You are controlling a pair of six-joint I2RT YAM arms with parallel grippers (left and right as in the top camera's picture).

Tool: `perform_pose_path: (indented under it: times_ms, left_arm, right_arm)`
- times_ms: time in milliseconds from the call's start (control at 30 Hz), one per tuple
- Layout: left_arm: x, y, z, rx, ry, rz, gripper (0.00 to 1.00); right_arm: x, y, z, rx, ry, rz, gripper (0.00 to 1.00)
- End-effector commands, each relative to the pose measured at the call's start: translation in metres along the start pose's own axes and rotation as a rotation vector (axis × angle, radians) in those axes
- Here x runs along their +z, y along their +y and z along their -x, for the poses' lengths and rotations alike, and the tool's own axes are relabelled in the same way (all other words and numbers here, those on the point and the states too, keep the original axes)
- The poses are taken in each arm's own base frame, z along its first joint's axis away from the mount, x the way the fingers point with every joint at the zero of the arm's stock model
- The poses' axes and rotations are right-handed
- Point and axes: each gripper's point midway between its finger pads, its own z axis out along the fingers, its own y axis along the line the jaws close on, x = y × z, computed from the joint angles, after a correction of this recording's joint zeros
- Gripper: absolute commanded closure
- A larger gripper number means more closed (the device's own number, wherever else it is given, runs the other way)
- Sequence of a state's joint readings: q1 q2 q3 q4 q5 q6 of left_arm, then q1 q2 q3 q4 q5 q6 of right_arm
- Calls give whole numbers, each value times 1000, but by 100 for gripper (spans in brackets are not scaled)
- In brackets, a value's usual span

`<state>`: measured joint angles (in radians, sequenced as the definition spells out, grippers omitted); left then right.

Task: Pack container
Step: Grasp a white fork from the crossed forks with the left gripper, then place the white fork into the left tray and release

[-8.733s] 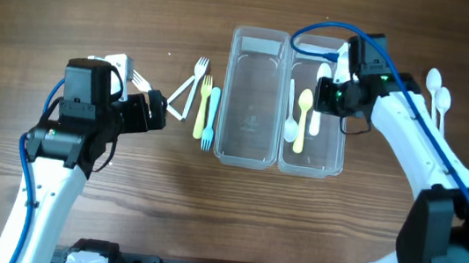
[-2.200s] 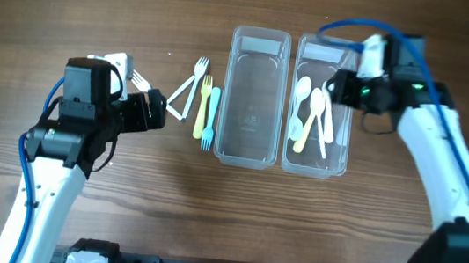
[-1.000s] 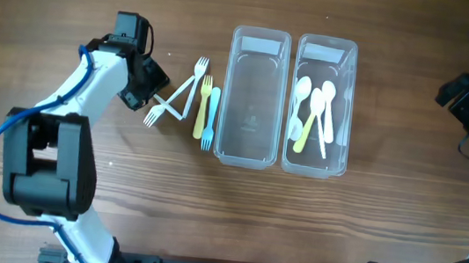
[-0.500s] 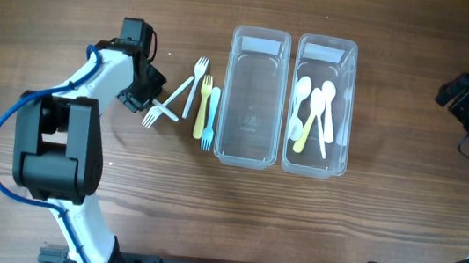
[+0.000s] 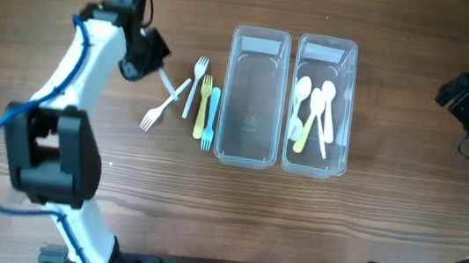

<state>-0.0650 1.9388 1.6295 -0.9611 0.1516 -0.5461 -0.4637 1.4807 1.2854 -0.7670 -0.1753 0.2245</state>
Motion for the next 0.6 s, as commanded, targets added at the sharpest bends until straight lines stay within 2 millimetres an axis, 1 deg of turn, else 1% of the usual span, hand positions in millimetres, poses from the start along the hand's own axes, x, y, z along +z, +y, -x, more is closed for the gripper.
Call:
perform_pose_path:
  times_ms: [0,33,67,100,133,300,333,367,400,433,467,500,567]
  left_arm:
    - [-79,-63,-8,343,-140,-154,96]
    - [-84,-70,-13,385,-150,-166,96]
    - [-91,-84,-26,462,-157,-185,96]
    - [-93,-95,-39,517,-153,-199,96]
    - [-91,-110,-56,590,-142,-215,96]
    - [-78,-155,-105,846,-126,-259,96]
    - [-73,-162,-112,876,-134,-248,96]
    - [-61,-169,-119,902,-139,-224,96]
    - [-54,-171,-123,913,-130,-217,96]
    - [-40,-174,-129,925,-107,-209,96]
    - [-29,-174,-131,929,-91,-199,96]
    - [-12,-172,-134,928,-62,-179,96]
    - [9,-169,-136,895,-25,-155,94]
  right_arm:
    - [-5,3,6,10,-19,9,0]
    - [-5,3,6,10,-19,9,0]
    - [-5,3,6,10,-19,9,0]
    - [-5,3,6,10,-19,9,0]
    - [-5,3,6,10,-19,9,0]
    - [-5,3,6,10,-19,9,0]
    - [-5,3,6,10,-19,9,0]
    - [-5,3,6,11,-19,9,0]
    - [-5,3,6,10,-19,9,0]
    - [-5,3,6,10,-19,9,0]
    - [-5,3,6,10,-19,9,0]
    - [-5,3,6,10,-19,9,0]
    - [-5,3,6,11,-19,9,0]
